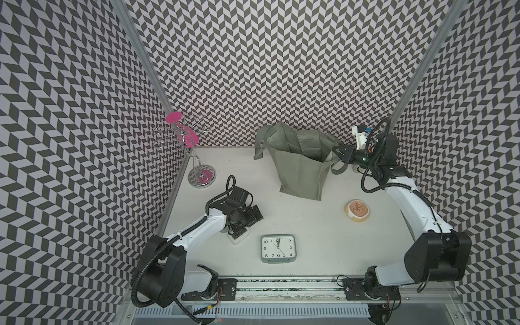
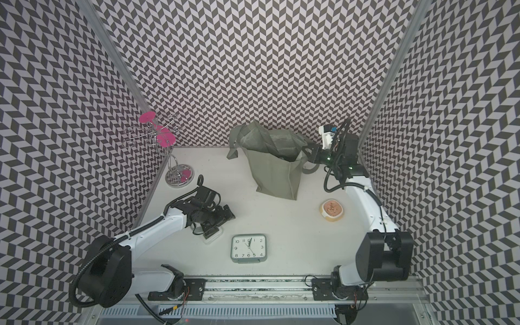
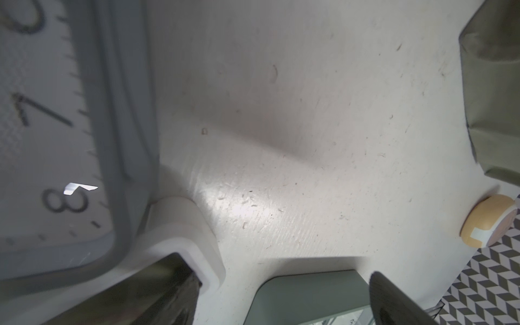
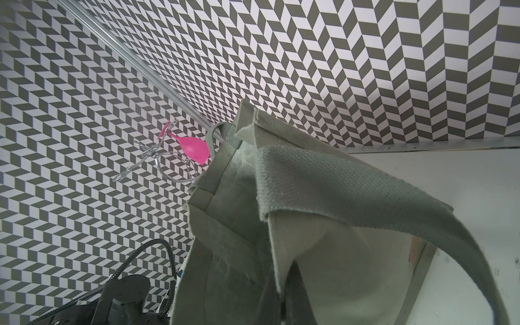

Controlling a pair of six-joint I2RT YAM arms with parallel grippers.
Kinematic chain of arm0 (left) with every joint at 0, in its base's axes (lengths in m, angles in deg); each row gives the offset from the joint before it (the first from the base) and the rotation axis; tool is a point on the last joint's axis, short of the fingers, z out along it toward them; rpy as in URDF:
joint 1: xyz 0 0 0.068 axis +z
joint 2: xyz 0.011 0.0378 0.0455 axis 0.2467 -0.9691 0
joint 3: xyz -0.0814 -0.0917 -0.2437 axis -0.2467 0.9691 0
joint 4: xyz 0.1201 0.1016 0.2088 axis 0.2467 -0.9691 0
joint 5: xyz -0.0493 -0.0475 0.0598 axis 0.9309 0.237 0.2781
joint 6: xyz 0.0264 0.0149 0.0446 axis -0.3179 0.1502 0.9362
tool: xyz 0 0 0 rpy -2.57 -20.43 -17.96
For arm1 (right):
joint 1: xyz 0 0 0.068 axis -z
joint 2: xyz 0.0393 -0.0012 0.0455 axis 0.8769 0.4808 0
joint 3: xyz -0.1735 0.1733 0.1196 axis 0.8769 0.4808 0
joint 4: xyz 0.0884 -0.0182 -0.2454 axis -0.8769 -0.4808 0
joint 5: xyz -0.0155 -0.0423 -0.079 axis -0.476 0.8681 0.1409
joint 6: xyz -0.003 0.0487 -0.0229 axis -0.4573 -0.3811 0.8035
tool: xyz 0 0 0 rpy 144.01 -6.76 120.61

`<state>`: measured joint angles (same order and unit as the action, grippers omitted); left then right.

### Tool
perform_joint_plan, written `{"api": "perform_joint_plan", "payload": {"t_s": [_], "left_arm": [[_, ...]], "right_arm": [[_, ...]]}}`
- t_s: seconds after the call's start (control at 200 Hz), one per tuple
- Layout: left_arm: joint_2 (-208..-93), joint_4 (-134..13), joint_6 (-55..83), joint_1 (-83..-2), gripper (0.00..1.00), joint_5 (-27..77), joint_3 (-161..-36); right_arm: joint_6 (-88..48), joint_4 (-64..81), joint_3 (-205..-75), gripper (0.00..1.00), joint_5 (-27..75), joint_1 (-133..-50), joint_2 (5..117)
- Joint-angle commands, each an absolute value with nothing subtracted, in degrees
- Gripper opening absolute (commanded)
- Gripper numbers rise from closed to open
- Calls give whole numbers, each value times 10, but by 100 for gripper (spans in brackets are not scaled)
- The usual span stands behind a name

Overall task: Put the alarm clock into the canvas bag
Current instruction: Adjust the alarm at the center of the board.

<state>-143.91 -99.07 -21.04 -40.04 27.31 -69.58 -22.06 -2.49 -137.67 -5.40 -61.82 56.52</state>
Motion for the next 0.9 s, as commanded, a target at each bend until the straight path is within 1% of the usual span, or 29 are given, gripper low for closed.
{"api": "perform_joint_plan", "payload": {"t_s": [0.0, 0.16, 0.195, 0.3, 0.401, 0.661, 0.896], "left_arm": [[-1426, -1024, -162, -407, 96, 230, -708], [-1351, -1064, -200, -407, 97, 230, -652], [-1336, -1083, -207, -406, 99, 220, -646], [-1298, -1141, -220, -394, 99, 193, -638], [-1274, -1160, -229, -379, 99, 185, -634], [-1297, -1129, -249, -370, 99, 212, -603], [-1332, -1095, -227, -352, 99, 212, -606]], "right_arm": [[-217, 79, -1390, 0, -64, -611, 522], [-222, 83, -1390, 0, -68, -611, 524], [-223, 84, -1390, 0, -69, -610, 524], [-225, 84, -1389, 0, -68, -610, 523], [-225, 84, -1387, 0, -69, -611, 519], [-226, 85, -1385, 0, -71, -611, 515], [-225, 86, -1385, 0, -71, -610, 515]]}}
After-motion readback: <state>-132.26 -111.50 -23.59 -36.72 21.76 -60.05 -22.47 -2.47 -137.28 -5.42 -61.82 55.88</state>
